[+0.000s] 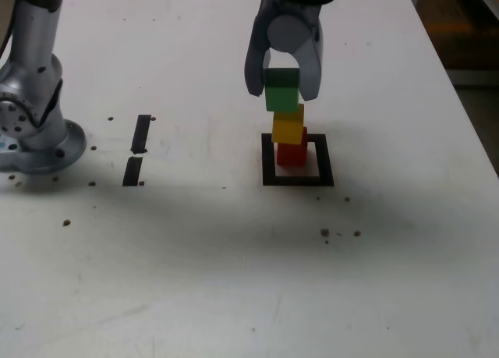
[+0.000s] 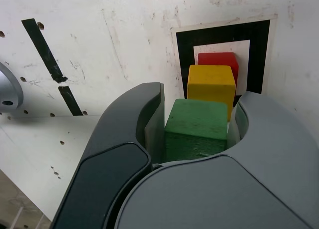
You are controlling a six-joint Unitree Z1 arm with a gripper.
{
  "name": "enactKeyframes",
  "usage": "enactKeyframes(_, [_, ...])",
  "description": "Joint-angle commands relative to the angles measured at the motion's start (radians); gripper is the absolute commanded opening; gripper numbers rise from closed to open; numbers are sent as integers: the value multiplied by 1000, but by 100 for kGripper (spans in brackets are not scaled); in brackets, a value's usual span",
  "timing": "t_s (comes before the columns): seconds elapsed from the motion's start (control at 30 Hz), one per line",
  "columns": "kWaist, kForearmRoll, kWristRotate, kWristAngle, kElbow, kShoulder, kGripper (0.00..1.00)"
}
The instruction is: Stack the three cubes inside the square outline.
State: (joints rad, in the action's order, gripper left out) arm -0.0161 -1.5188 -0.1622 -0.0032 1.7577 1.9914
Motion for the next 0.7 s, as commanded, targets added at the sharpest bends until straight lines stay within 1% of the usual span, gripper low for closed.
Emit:
enactKeyframes(0.0, [-2,4,-2,6,-2,8,26])
enactKeyframes(0.17, [-2,20,-2,23,-3,17,28])
enactKeyframes(0.33, [-1,38,-2,32,-6,27,37])
enactKeyframes(0.43, [-1,47,-2,34,-7,30,40])
enactKeyframes(0.5, [-1,50,-2,35,-8,31,45])
enactKeyframes(0.67, [0,51,-2,34,-12,32,64])
